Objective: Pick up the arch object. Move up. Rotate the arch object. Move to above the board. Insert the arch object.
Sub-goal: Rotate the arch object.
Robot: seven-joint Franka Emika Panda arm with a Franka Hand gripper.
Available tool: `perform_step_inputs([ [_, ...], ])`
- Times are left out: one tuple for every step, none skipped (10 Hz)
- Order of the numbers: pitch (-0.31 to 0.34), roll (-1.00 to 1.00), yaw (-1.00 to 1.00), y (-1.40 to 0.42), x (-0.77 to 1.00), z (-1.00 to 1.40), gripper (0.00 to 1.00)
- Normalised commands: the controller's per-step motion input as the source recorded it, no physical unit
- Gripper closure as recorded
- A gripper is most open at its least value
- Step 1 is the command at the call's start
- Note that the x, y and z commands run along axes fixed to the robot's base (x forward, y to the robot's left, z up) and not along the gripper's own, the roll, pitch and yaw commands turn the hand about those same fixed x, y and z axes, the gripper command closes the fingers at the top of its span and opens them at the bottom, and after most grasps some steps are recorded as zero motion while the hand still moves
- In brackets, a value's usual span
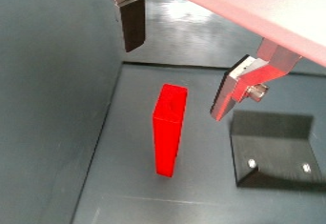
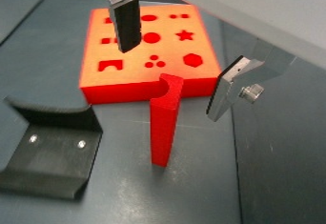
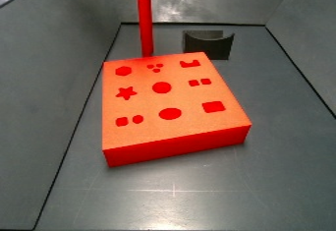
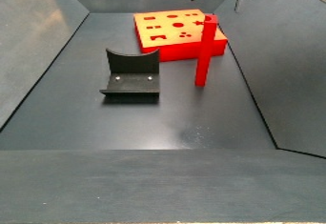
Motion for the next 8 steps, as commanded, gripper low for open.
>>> perform_step_inputs([
  [0.012,0.00,-1.00,0.02,0.04,-0.02,0.00],
  [0.013,0.00,-1.00,0.02,0.04,-0.02,0.00],
  [0.014,0.00,-1.00,0.02,0.04,-0.02,0.00],
  [0.016,0.00,-1.00,0.02,0.04,-0.02,0.00],
  [0.017,0.00,-1.00,0.02,0.04,-0.02,0.00],
  [0.020,0.00,-1.00,0.02,0.04,-0.02,0.00],
  [0.022,0.00,-1.00,0.02,0.04,-0.02,0.00],
  [0.027,-0.01,-1.00,0.02,0.04,-0.02,0.00],
])
